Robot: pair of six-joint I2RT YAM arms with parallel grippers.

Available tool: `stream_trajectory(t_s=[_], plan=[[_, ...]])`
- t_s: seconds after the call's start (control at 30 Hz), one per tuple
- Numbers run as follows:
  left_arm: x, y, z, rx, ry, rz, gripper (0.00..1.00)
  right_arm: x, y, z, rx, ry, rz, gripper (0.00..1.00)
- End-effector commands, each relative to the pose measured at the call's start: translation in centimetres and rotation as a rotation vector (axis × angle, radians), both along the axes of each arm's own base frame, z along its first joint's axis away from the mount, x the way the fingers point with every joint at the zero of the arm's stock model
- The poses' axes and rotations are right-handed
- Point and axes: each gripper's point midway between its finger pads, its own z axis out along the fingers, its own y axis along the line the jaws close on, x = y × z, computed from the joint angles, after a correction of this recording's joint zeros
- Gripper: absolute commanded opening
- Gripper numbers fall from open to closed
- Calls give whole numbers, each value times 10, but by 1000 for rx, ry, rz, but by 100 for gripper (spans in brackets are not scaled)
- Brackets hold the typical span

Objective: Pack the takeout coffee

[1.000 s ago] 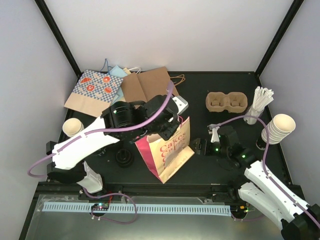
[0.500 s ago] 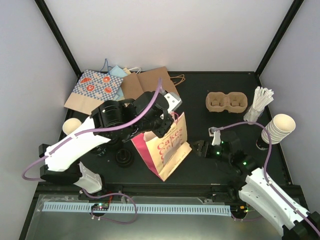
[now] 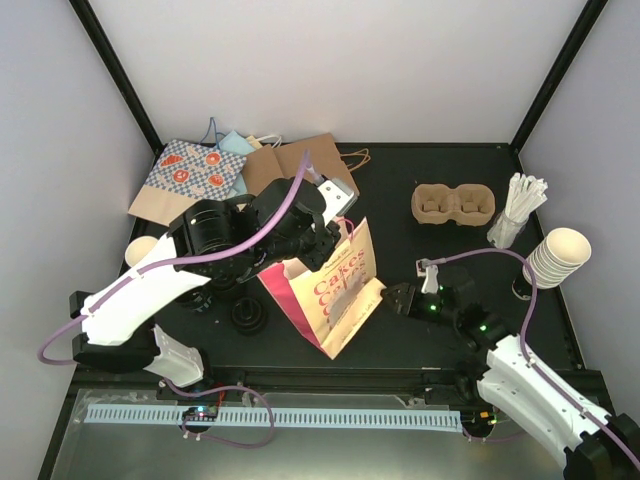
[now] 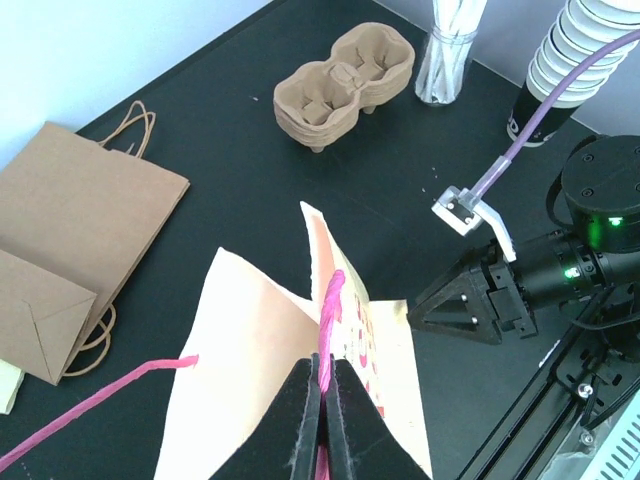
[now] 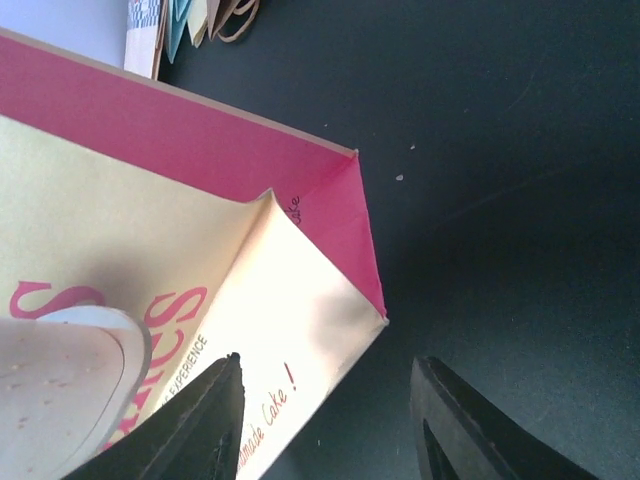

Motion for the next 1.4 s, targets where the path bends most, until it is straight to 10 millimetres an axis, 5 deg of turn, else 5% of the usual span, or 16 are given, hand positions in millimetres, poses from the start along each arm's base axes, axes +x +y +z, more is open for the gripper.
stream_trajectory(t_s=[0.0, 0.67, 1.07, 1.2, 1.37], plan=[[-1, 4, 21, -60, -34, -17, 2, 6, 4, 8, 42, -23, -8, 46], [-3, 13, 43, -120, -59, -19, 1, 10, 13, 8, 96, 12, -5, 21], [-4, 19, 51, -151, -60, -23, 2, 11, 19, 20, 163, -21, 8, 20], [-6, 19, 53, -163, -56, -31, 2, 12, 21, 25, 193, -28, 10, 5], [-7, 22, 56, -174, -56, -30, 2, 13, 24, 30, 208, -34, 18, 1]])
